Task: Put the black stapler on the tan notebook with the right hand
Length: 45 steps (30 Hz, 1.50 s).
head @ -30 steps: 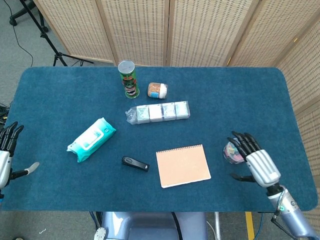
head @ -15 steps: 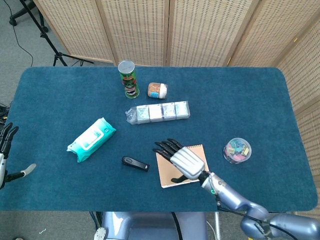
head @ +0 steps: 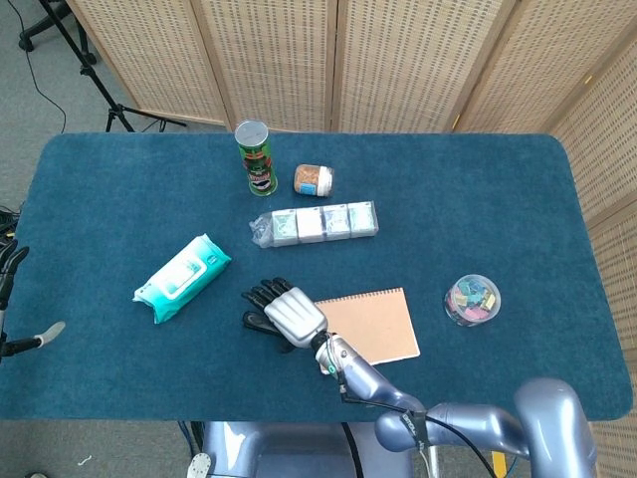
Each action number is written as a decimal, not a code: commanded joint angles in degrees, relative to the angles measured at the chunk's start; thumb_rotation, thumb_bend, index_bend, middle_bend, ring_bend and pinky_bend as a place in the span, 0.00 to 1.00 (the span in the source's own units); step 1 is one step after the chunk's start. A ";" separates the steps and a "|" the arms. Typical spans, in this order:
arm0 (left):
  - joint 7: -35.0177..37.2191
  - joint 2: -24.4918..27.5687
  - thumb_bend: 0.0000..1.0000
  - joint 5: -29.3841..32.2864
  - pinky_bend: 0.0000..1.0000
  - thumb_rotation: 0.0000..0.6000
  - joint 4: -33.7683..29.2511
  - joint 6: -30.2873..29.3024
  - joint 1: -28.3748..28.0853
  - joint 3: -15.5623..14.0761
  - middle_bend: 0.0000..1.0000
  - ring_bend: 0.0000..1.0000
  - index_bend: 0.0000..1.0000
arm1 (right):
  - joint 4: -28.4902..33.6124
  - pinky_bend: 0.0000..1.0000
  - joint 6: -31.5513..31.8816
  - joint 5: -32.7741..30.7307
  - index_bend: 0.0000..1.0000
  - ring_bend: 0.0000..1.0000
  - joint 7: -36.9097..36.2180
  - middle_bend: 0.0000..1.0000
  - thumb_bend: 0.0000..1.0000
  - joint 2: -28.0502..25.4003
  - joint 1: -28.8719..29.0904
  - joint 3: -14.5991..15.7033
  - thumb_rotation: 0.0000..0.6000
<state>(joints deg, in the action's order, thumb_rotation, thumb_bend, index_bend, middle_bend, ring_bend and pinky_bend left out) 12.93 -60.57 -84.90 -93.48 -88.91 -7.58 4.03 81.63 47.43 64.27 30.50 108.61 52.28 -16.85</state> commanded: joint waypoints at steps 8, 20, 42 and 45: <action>1.43 0.48 0.00 0.49 0.00 1.00 0.11 0.83 0.23 0.53 0.00 0.00 0.00 | -9.82 0.27 1.78 -0.69 0.28 0.33 -1.73 0.37 0.01 6.23 1.88 1.40 1.00; 0.39 0.20 0.00 0.16 0.00 1.00 -0.18 2.00 -0.01 0.68 0.00 0.00 0.00 | -6.84 0.32 6.08 6.40 0.55 0.56 -9.02 0.64 0.41 4.03 0.28 2.60 1.00; -6.65 -1.41 0.00 -2.97 0.00 1.00 -3.15 2.47 -0.49 -0.32 0.00 0.00 0.00 | -0.50 0.34 7.71 17.12 0.56 0.56 -30.02 0.64 0.49 -19.02 -9.20 11.92 1.00; -7.42 -1.64 0.00 -3.08 0.00 1.00 -3.38 2.45 -0.54 -0.30 0.00 0.00 0.00 | -2.69 0.34 8.43 18.35 0.56 0.56 -32.77 0.64 0.49 -18.09 -9.68 12.43 1.00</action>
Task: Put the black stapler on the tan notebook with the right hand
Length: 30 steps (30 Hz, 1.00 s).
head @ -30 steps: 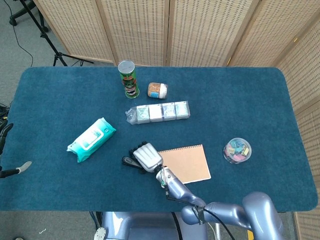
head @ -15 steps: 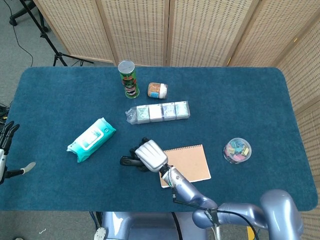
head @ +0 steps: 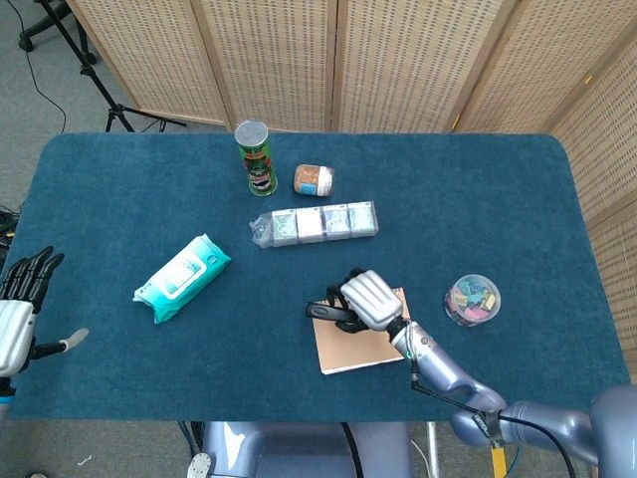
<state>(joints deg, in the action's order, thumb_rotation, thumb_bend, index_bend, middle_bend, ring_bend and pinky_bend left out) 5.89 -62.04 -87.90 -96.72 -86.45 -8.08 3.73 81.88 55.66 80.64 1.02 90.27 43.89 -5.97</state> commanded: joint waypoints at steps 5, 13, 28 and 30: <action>-0.90 -0.40 0.00 -0.01 0.00 1.00 -0.26 0.37 -0.16 -0.07 0.00 0.00 0.00 | -6.44 0.34 0.41 2.83 0.56 0.56 -5.69 0.64 0.50 1.38 -1.75 2.17 1.00; -0.56 -0.33 0.00 0.20 0.00 1.00 -0.13 0.38 -0.08 0.02 0.00 0.00 0.00 | -8.75 0.27 -2.09 4.15 0.25 0.25 -10.54 0.26 0.12 -0.11 -2.24 4.52 1.00; 1.59 0.33 0.00 -1.02 0.00 1.00 0.54 -1.52 0.90 -0.21 0.00 0.00 0.00 | 11.47 0.00 15.59 9.42 0.00 0.00 -7.24 0.00 0.00 -16.83 -10.84 3.56 1.00; 1.88 0.31 0.00 -1.14 0.00 1.00 0.84 -1.75 1.05 -0.27 0.00 0.00 0.00 | 12.11 0.00 18.46 10.25 0.00 0.00 -6.33 0.00 0.00 -18.10 -12.76 4.09 1.00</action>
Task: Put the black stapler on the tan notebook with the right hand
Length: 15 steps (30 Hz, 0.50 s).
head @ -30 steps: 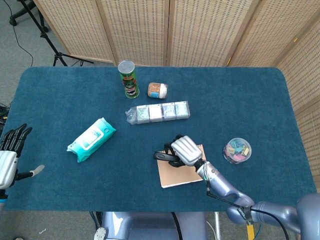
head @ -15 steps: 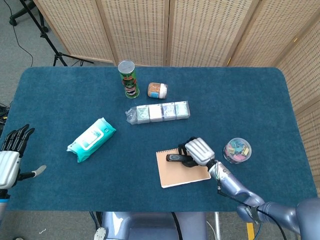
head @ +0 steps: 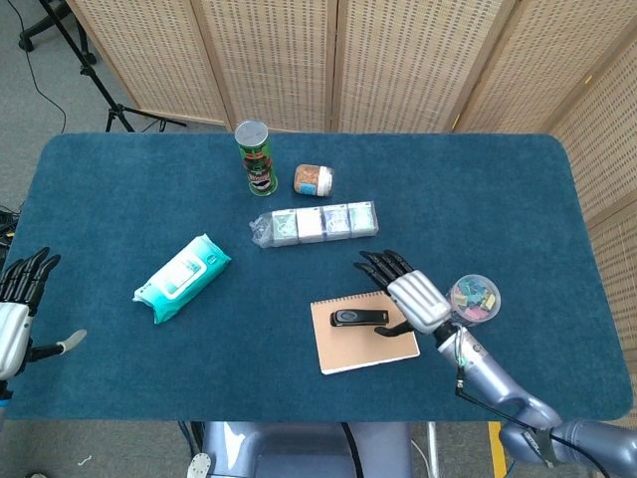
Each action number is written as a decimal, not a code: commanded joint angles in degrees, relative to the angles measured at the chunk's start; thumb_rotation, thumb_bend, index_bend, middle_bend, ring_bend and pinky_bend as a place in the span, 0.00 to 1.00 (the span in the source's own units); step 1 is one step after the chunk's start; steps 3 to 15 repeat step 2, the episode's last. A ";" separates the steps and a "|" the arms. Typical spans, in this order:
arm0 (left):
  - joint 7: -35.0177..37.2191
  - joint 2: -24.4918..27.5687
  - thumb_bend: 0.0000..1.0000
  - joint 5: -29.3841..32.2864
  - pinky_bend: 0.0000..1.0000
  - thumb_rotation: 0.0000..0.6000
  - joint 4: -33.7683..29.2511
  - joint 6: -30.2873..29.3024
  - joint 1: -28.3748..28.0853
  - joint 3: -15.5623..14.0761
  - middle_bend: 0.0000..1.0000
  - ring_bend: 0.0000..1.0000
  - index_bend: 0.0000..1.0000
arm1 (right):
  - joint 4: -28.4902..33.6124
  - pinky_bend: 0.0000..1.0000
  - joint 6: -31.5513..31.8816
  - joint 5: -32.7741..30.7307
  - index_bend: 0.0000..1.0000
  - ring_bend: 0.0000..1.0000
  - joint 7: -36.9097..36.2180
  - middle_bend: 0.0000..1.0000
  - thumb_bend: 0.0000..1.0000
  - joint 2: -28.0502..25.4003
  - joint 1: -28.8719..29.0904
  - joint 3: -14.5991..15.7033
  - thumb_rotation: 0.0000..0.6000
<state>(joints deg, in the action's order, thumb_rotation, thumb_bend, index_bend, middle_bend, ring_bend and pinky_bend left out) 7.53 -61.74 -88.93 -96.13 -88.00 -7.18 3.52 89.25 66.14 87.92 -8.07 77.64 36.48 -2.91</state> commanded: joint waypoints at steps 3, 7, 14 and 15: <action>0.52 -0.02 0.00 -0.23 0.00 1.00 0.65 -0.44 0.34 -0.17 0.00 0.00 0.00 | 4.20 0.00 12.12 3.83 0.00 0.00 3.92 0.00 0.00 -6.50 -8.14 1.68 1.00; 0.52 -0.02 0.00 -0.23 0.00 1.00 0.65 -0.44 0.34 -0.17 0.00 0.00 0.00 | 4.20 0.00 12.12 3.83 0.00 0.00 3.92 0.00 0.00 -6.50 -8.14 1.68 1.00; 0.52 -0.02 0.00 -0.23 0.00 1.00 0.65 -0.44 0.34 -0.17 0.00 0.00 0.00 | 4.20 0.00 12.12 3.83 0.00 0.00 3.92 0.00 0.00 -6.50 -8.14 1.68 1.00; 0.52 -0.02 0.00 -0.23 0.00 1.00 0.65 -0.44 0.34 -0.17 0.00 0.00 0.00 | 4.20 0.00 12.12 3.83 0.00 0.00 3.92 0.00 0.00 -6.50 -8.14 1.68 1.00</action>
